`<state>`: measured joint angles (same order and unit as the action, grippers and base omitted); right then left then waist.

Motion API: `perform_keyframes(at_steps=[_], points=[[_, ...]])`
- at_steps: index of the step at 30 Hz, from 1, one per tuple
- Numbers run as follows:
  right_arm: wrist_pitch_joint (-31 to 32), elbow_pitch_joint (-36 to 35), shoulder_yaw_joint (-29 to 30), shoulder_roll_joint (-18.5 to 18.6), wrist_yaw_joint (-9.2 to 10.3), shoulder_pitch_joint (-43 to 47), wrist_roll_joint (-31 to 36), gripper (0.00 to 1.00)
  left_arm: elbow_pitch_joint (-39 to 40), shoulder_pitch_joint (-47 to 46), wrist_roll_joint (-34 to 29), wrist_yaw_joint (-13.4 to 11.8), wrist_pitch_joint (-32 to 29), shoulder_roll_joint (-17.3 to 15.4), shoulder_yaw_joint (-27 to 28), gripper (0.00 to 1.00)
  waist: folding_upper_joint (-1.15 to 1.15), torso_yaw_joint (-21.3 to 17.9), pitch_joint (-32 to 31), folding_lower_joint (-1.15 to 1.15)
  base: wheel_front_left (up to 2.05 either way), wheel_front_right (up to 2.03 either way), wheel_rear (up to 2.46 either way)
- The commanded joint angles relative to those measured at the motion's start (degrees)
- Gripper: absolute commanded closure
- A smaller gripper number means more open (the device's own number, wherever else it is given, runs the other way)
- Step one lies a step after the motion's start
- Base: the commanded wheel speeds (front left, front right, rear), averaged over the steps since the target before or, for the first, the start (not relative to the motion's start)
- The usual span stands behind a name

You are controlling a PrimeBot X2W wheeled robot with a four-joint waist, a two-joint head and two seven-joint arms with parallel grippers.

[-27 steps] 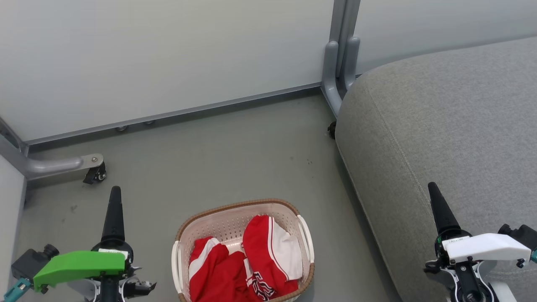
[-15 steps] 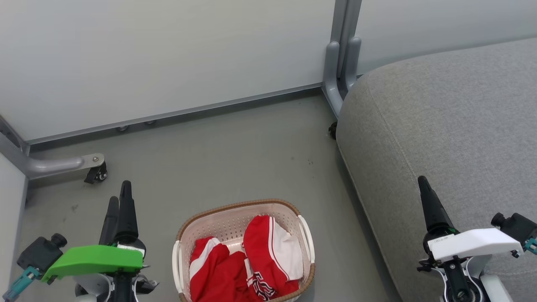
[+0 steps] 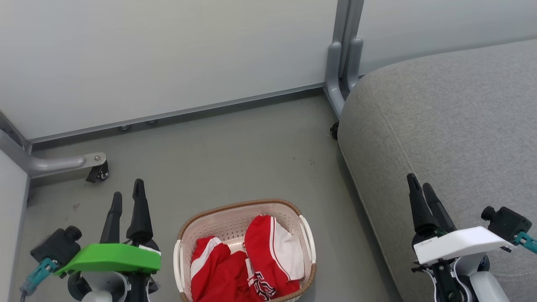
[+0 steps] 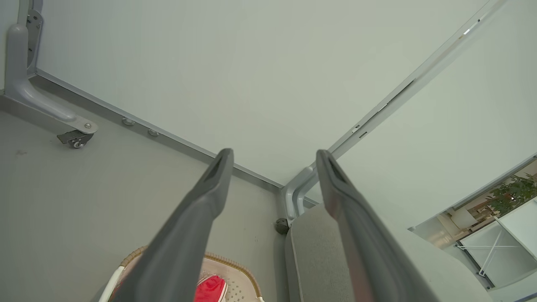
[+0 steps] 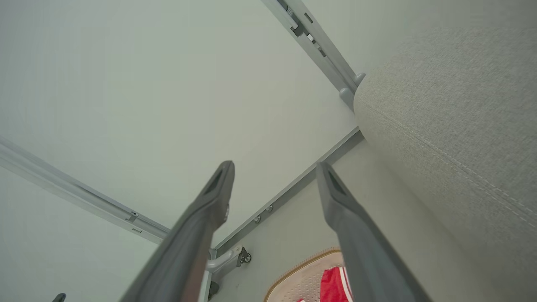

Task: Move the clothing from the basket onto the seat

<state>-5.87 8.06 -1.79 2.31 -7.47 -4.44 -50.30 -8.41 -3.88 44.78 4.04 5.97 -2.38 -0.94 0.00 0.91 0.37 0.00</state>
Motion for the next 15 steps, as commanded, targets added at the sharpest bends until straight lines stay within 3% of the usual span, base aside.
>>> perform_keyframes(at_steps=[1, 15], points=[[-0.66, -0.86, -0.31, 0.40, -0.02, -0.94, 2.11, 0.00, 0.50, -0.23, -2.32, -0.34, 0.57, -0.42, -0.30, 0.00, 0.00, 0.04, 0.00, 0.00, 0.00, 0.00, 0.00], [-2.94, -0.74, -2.02, 0.48, -0.02, -0.69, 12.12, 0.00, -0.70, -0.50, -14.12, -1.92, 2.85, -0.50, -2.47, 0.00, 0.00, 0.40, -0.02, 0.00, 0.00, 0.00, 0.00]])
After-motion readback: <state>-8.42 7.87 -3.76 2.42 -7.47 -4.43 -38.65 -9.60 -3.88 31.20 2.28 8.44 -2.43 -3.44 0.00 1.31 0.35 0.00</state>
